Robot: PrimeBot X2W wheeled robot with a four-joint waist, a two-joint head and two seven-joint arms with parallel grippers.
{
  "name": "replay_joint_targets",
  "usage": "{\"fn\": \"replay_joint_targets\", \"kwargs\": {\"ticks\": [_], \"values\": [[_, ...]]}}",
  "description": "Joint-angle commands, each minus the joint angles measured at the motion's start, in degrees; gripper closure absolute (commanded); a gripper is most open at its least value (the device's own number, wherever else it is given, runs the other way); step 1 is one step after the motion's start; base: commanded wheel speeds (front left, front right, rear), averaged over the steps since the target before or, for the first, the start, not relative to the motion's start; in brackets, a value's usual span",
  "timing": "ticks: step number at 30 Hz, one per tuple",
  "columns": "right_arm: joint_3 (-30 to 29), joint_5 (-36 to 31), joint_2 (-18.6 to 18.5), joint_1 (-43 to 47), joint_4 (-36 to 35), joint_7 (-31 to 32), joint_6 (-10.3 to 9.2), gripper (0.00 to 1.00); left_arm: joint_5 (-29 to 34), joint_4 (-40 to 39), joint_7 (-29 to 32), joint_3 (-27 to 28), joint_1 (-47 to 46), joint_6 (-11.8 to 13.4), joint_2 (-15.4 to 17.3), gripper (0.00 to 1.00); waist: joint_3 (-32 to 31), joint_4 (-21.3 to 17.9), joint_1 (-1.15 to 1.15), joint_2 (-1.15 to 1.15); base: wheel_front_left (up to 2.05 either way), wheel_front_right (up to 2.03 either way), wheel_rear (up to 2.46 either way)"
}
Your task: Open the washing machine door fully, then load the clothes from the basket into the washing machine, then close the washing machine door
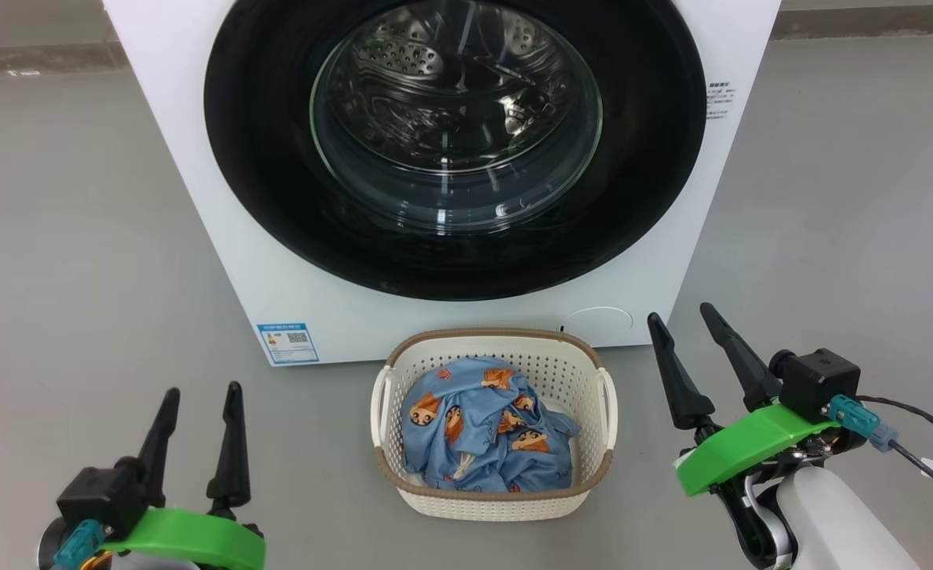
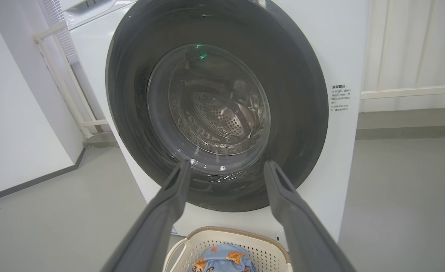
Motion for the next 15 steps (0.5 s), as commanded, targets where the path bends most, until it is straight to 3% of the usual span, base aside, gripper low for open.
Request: {"fn": "replay_joint_targets", "kwargs": {"ticks": [1,15], "values": [[0.97,-0.54,-0.03,-1.77,-1.14,-0.71,0.33,0.00,-0.03,-0.97,-0.50,1.64,-2.87,0.58,1.36,0.00,-0.04,-0.04,0.00,0.00,0.00,0.00,0.00],[1.04,-0.66,-0.17,-1.75,-1.24,-0.71,0.33,0.00,0.21,-0.93,-0.51,1.21,-2.83,1.48,1.72,0.00,-0.12,-0.23,0.00,0.00,0.01,0.01,-0.02]]}}
